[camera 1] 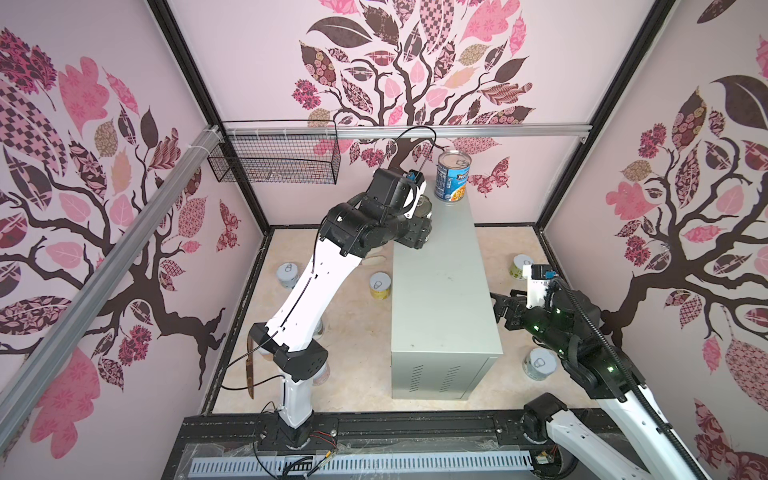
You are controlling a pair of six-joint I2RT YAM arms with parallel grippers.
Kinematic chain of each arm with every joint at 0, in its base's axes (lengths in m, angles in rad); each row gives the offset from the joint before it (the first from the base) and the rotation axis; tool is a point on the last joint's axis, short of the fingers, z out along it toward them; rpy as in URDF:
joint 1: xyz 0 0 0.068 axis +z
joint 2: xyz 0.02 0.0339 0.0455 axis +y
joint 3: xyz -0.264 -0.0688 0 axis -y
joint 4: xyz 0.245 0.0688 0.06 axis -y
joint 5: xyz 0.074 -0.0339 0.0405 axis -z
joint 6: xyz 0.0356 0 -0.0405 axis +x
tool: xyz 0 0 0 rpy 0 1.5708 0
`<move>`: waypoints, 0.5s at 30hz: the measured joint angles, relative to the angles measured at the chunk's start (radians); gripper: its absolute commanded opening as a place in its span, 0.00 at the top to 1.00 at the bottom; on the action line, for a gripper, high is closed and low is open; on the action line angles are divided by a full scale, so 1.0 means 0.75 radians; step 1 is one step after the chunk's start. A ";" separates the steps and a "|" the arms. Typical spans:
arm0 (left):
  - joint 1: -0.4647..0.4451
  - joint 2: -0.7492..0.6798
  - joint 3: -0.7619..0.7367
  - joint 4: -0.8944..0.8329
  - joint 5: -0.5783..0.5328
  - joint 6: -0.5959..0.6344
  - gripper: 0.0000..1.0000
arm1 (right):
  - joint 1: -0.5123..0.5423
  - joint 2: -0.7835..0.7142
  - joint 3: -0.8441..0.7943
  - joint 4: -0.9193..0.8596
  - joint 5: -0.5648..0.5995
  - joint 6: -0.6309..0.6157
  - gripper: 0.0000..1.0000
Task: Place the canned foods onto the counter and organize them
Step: 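Carry the dark can with the left gripper up over the cabinet top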
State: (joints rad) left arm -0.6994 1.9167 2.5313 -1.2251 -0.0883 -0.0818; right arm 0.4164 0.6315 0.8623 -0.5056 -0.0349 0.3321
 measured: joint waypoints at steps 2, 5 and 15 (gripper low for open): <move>0.001 0.014 0.001 0.027 0.009 0.000 0.34 | 0.000 -0.001 -0.001 0.000 0.001 -0.001 0.00; 0.001 0.023 0.001 0.046 0.024 0.000 0.29 | 0.000 -0.011 -0.012 -0.001 0.001 -0.002 0.00; 0.000 0.028 0.001 0.139 0.064 0.003 0.09 | 0.002 -0.035 -0.018 -0.015 -0.005 -0.025 0.00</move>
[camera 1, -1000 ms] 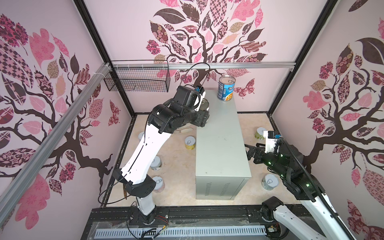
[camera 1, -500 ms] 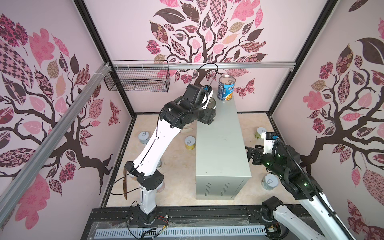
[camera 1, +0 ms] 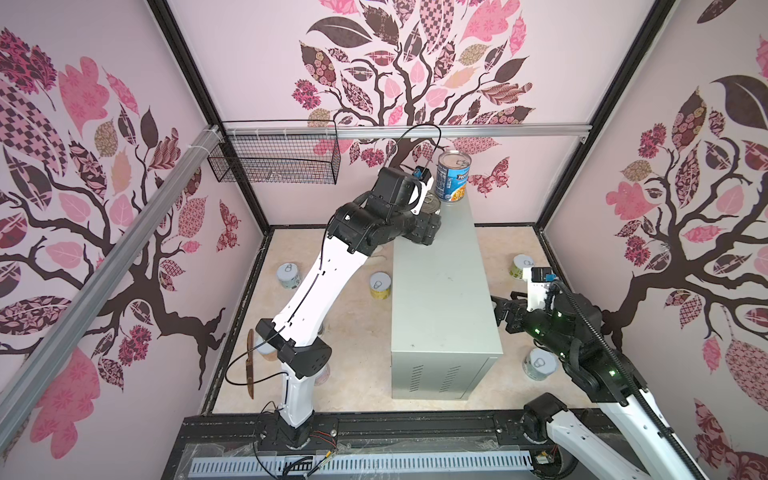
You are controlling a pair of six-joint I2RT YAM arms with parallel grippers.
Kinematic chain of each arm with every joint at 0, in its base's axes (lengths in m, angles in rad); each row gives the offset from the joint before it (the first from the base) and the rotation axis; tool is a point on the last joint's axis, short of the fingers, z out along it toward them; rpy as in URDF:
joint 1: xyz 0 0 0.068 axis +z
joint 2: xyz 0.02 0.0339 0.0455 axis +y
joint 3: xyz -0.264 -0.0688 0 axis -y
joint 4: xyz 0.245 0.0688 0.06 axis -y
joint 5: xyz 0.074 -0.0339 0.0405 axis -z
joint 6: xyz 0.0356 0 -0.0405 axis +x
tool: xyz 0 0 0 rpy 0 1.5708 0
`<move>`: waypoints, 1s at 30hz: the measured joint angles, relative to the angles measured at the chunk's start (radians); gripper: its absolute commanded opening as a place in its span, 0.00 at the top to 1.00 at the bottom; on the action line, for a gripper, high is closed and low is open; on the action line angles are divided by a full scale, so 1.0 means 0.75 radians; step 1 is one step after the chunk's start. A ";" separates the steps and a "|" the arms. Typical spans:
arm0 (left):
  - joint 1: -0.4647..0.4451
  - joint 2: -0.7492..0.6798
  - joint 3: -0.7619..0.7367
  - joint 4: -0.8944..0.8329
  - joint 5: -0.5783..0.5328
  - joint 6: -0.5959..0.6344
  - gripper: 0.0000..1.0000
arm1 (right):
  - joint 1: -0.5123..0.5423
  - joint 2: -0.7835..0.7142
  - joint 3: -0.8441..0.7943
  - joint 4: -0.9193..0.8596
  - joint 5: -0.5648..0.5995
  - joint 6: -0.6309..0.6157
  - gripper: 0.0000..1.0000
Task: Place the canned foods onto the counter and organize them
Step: 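Carry the dark can with the left gripper up over the cabinet top, then move the dark can with the left gripper beside the Progresso can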
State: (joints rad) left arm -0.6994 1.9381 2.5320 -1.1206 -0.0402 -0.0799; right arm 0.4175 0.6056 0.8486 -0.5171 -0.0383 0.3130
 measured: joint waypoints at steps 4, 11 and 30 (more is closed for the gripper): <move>0.000 -0.006 -0.001 0.060 0.002 0.002 0.03 | 0.000 -0.001 -0.001 -0.004 -0.001 0.001 0.00; -0.003 -0.087 -0.088 0.141 0.000 0.001 0.02 | 0.000 -0.002 0.000 -0.006 0.001 0.005 0.00; -0.009 -0.972 -1.097 0.638 0.189 -0.134 0.02 | 0.011 -0.038 0.209 -0.238 -0.075 0.097 0.00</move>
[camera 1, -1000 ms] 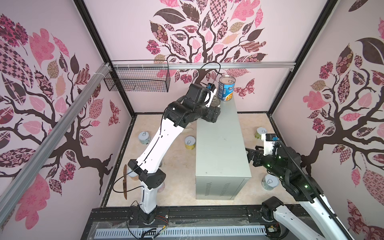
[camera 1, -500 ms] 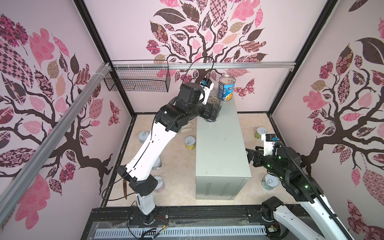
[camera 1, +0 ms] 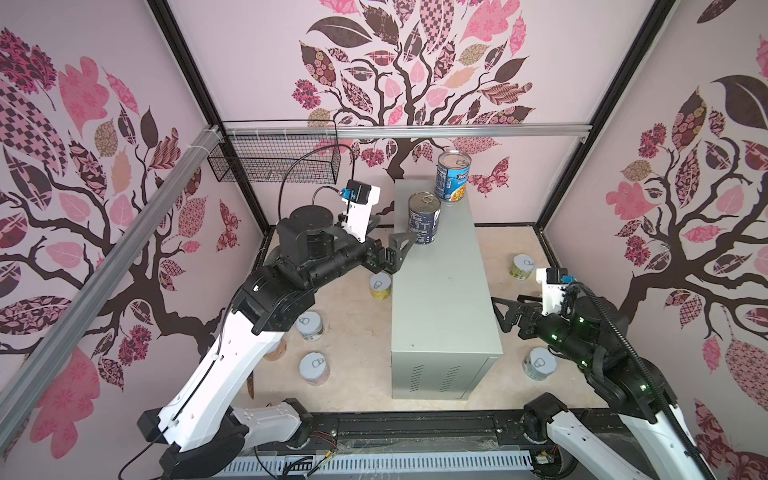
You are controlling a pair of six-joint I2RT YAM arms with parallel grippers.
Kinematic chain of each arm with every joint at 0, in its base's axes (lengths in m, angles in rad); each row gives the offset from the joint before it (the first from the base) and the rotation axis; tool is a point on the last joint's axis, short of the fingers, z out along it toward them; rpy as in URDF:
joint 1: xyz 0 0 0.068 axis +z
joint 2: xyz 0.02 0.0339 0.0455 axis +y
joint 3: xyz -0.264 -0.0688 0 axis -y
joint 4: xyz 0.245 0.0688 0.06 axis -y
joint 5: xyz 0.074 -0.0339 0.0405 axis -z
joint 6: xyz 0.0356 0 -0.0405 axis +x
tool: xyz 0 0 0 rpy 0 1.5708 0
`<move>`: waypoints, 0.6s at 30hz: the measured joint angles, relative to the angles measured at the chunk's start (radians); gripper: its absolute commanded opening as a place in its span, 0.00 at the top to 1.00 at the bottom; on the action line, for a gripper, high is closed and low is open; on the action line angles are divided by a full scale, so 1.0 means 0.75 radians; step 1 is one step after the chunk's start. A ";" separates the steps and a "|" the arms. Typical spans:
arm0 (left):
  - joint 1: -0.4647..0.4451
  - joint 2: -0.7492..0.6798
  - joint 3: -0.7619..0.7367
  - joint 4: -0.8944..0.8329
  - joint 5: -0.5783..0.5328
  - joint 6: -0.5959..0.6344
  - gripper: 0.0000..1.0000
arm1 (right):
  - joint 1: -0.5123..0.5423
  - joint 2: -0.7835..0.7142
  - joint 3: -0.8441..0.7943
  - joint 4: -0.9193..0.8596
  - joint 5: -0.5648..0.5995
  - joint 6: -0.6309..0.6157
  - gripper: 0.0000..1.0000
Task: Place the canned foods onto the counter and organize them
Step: 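Move the dark can with the left gripper beside the Progresso can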
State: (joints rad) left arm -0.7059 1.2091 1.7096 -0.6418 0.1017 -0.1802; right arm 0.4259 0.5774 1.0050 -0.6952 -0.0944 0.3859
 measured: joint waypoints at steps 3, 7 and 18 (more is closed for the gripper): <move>-0.003 -0.066 -0.134 0.063 0.013 -0.003 0.02 | 0.000 -0.008 0.010 -0.035 -0.017 0.016 0.00; -0.005 -0.126 -0.326 0.169 -0.001 -0.002 0.02 | 0.010 -0.015 0.010 -0.062 -0.033 0.035 0.00; -0.011 0.015 -0.475 0.468 -0.069 0.032 0.02 | 0.039 -0.049 -0.031 -0.064 -0.033 0.062 0.00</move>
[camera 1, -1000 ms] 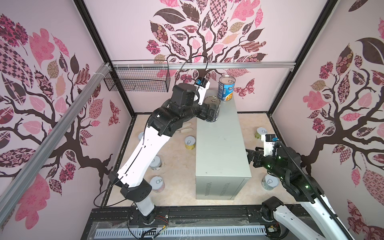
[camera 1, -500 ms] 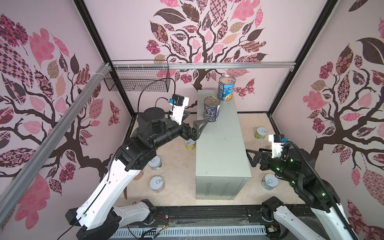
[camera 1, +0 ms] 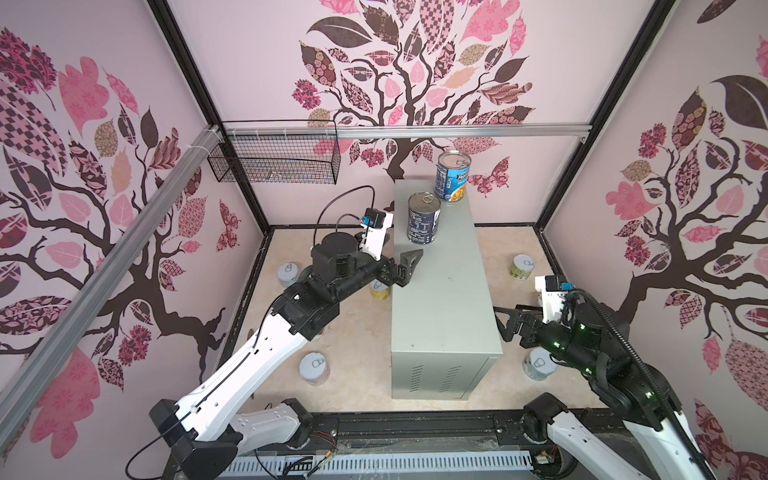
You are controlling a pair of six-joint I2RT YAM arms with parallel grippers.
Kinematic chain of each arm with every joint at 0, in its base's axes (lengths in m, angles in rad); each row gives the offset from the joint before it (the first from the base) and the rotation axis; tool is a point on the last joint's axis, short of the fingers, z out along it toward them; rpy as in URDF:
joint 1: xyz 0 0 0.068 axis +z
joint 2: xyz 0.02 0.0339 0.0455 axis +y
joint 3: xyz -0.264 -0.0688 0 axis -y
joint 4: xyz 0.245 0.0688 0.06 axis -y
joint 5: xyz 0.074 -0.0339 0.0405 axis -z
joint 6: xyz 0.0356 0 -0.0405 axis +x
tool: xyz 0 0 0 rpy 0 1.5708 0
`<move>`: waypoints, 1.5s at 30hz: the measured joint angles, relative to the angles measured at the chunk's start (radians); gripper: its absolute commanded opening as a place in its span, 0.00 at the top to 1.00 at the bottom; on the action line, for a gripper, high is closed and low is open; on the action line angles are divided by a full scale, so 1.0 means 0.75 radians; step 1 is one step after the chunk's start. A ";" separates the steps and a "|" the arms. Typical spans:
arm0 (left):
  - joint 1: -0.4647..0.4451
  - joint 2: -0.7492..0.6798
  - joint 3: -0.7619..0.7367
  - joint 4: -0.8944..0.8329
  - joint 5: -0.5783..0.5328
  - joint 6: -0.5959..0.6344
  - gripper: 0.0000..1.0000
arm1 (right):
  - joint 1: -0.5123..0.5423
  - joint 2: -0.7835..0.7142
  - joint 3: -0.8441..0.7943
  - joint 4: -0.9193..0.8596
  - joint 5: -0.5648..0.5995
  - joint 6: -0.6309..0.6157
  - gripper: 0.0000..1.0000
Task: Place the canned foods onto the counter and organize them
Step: 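Move the dark can with the left gripper beside the Progresso can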
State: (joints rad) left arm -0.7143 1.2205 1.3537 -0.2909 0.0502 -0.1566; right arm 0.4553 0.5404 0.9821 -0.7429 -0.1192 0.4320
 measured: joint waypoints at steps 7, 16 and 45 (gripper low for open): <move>-0.001 0.156 0.003 0.109 -0.026 0.010 0.02 | 0.010 -0.012 -0.025 0.009 0.008 0.014 0.00; -0.009 0.286 0.068 0.203 -0.095 0.023 0.03 | 0.035 -0.026 -0.028 0.001 0.031 0.012 0.00; 0.041 0.495 0.273 0.246 -0.199 0.135 0.34 | 0.043 0.104 -0.081 0.111 0.165 -0.019 0.00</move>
State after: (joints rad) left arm -0.6834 1.5917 1.5581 -0.1062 -0.0994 -0.0551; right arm 0.4877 0.6182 0.9211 -0.6598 0.0048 0.4179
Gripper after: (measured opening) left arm 0.751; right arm 0.998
